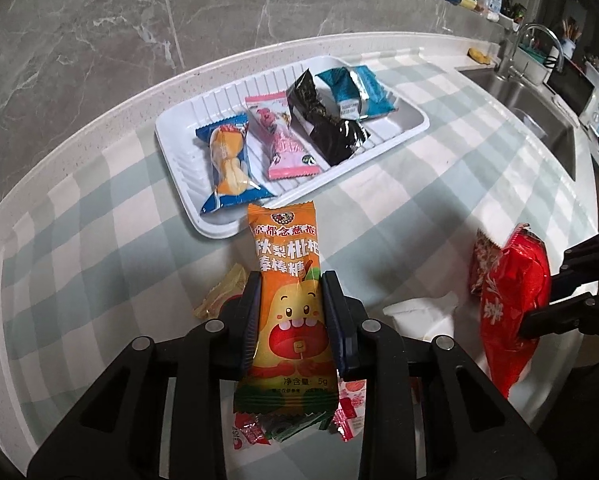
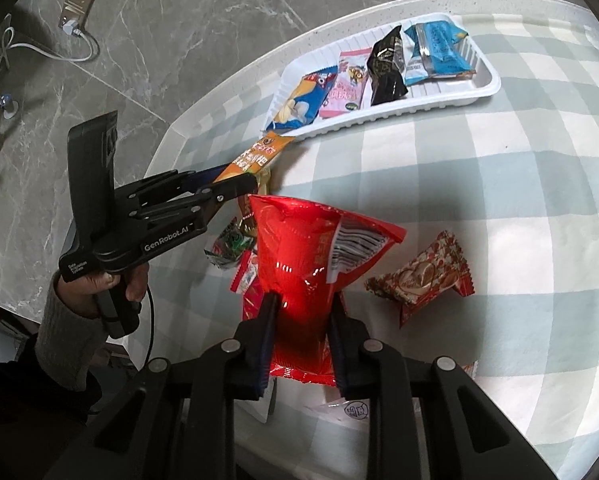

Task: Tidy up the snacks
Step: 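Grasp the orange candy stick packet with the left tool while the right tool grasps the red bag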

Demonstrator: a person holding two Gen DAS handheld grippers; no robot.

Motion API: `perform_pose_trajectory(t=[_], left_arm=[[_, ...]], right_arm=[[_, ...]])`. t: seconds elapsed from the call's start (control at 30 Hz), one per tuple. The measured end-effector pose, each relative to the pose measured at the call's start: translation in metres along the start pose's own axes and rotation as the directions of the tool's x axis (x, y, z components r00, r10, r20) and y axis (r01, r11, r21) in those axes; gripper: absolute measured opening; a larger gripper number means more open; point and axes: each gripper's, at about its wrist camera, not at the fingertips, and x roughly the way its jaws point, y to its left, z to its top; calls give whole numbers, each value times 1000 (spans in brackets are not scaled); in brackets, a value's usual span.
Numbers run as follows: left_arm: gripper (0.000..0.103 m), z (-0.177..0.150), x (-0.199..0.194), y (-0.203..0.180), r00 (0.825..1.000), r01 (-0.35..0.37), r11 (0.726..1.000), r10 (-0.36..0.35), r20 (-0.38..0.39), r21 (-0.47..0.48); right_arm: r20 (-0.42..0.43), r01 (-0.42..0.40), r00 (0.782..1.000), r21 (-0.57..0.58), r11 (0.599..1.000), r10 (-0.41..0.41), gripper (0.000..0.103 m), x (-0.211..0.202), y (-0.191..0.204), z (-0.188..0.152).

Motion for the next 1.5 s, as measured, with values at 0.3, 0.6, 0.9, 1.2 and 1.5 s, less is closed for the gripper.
perform_pose_trajectory(t=[0.3, 0.6, 0.9, 1.2, 1.5], left_arm=[[27, 6, -7, 0, 1000, 12, 1000, -12, 18, -5], [27, 9, -9, 1, 999, 19, 1000, -19, 28, -13], [27, 13, -10, 9, 999, 22, 999, -20, 36, -40], [27, 16, -11, 20, 999, 21, 997, -17, 49, -81], [27, 22, -12, 40, 998, 25, 989, -16, 63, -148]], right_arm=[[20, -4, 1000, 16, 1000, 4, 26, -7, -5, 6], [38, -9, 999, 34, 999, 8, 26, -11, -8, 7], [55, -9, 998, 44, 999, 7, 26, -15, -12, 16], [71, -3, 997, 37, 999, 0, 26, -19, -13, 33], [81, 6, 997, 21, 1000, -8, 26, -22, -16, 55]])
